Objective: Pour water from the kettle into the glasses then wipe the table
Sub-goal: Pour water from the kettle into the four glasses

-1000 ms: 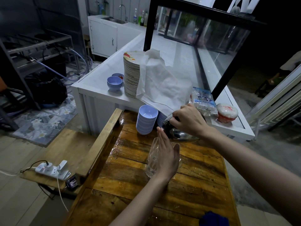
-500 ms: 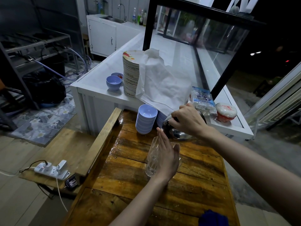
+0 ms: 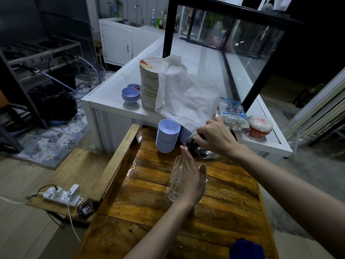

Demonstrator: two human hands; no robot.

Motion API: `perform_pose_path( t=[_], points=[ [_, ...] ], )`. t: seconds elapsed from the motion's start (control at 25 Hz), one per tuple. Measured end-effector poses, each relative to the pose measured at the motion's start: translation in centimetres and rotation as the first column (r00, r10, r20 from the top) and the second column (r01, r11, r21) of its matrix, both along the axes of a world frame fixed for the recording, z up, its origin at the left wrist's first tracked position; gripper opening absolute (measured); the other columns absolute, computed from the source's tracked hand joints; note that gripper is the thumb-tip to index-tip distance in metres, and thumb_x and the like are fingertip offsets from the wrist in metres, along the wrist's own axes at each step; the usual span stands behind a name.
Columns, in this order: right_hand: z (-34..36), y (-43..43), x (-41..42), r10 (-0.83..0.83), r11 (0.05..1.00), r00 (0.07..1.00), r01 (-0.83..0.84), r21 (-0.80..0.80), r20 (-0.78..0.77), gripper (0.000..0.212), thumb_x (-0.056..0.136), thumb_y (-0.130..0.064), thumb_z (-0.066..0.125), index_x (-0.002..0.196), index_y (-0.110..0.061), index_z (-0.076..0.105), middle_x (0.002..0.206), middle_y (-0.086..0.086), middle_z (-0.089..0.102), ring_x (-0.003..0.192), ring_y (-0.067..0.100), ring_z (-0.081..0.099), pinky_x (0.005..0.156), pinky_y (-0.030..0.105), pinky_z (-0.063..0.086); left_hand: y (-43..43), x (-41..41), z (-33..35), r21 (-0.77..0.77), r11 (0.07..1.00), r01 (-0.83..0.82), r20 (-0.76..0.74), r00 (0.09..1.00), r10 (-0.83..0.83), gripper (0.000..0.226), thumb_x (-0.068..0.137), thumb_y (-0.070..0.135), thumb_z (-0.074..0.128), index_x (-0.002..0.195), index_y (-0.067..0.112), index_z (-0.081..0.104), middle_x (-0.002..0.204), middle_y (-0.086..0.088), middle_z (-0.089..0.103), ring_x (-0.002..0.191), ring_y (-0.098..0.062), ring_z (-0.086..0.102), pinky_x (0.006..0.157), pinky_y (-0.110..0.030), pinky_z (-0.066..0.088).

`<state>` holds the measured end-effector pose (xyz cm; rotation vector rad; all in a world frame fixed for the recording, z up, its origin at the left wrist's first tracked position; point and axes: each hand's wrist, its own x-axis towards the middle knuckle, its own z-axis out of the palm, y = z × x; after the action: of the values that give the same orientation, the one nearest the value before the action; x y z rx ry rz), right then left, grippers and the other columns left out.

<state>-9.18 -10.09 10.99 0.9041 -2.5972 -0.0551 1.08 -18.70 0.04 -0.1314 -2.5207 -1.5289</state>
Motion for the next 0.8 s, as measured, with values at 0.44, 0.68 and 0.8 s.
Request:
perform_pose_path(
  t=[0.44, 0.68, 0.8],
  points=[
    [-1.0, 7.3, 2.5, -0.210, 0.783, 0.940, 0.327, -0.529, 0.269, 0.042, 0.086, -0.032, 0.050, 0.057, -0.006, 0.064, 0.052, 0.006, 0.060, 0.051, 0.022, 0.054, 0.053, 0.027, 0.038, 1.1, -1.8, 1.5, -0.196, 0.963, 0.183, -0.095, 0.974, -0.205, 0.069, 0.103, 0.036, 0.032, 0.154, 0.014, -0.010, 0.162, -0.001, -0.019, 0.147, -0.006, -0.020, 0.120, -0.024, -0.010],
    [-5.5, 13.4, 6.4, -0.346, 0.193, 0.770, 0.618, -0.762, 0.537, 0.036, 0.086, -0.022, 0.056, 0.059, 0.000, 0.060, 0.055, 0.012, 0.055, 0.056, 0.016, 0.048, 0.055, 0.037, 0.041, 5.4, -3.5, 3.5, -0.426, 0.831, 0.357, -0.103, 0.894, -0.436, 0.068, 0.101, 0.030, 0.043, 0.155, 0.010, 0.006, 0.163, -0.007, -0.002, 0.150, -0.016, -0.008, 0.122, -0.031, -0.004],
    [-8.7, 16.3, 7.8, -0.335, -0.049, 0.680, 0.679, -0.732, 0.652, 0.036, 0.078, -0.031, 0.054, 0.059, -0.001, 0.061, 0.057, 0.005, 0.055, 0.059, 0.020, 0.051, 0.056, 0.041, 0.045, 8.0, -4.0, 2.8, -0.530, 0.708, 0.466, -0.008, 0.833, -0.554, 0.070, 0.100, 0.030, 0.044, 0.155, 0.010, 0.005, 0.164, -0.007, -0.002, 0.151, -0.019, -0.005, 0.123, -0.034, -0.001]
  ],
)
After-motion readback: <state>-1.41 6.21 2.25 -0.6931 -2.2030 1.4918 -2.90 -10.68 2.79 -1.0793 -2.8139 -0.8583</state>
